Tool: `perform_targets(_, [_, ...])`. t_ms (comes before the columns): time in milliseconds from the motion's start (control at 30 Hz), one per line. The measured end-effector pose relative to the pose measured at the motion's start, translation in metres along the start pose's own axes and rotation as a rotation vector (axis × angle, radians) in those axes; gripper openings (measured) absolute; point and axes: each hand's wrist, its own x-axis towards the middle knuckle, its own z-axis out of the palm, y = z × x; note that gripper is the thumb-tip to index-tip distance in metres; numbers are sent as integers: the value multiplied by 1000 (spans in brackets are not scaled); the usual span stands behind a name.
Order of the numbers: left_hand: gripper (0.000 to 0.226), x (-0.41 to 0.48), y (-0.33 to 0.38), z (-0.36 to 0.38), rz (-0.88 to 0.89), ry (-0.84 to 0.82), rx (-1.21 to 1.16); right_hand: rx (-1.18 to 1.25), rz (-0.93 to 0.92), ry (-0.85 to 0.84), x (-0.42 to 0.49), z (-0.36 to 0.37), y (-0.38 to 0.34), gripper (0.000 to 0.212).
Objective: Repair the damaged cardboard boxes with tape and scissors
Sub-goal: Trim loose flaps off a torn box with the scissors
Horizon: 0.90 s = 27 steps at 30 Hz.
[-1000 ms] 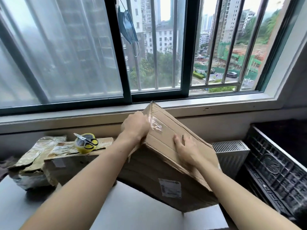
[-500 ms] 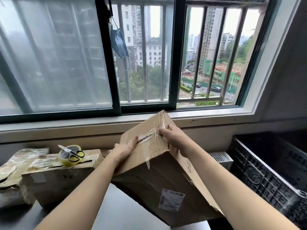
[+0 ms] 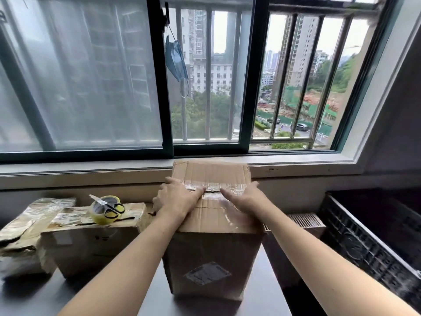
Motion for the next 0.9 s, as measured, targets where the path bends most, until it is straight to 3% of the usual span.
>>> perform_targets(133, [130, -3, -4, 7, -26, 19, 72, -129, -23, 170, 6, 24, -3, 129])
perform_targets(200, [127, 0, -8, 9, -20, 33, 63, -168, -41, 172, 9, 25, -6, 115])
perform_targets(333, [100, 10, -11, 8, -7, 33, 13, -104, -41, 206, 21, 22, 0, 63])
perform_targets(467, [61, 20, -15, 4, 4, 27, -23, -119, -42, 194, 28, 19, 4, 49])
perform_targets(567, [43, 20, -16, 5, 37, 41, 10, -253, -67, 183, 23, 22, 3, 54])
perform_targets(633, [38, 23, -17, 9, 55, 31, 41, -474, -227, 165, 19, 27, 0, 66])
perform_targets(733, [44, 30, -21, 18, 108, 10, 119, -656, -478, 70, 15, 36, -4, 70])
perform_targets(900, [58, 27, -19, 19, 297, 104, 119, -695, -499, -32, 1, 40, -1, 77])
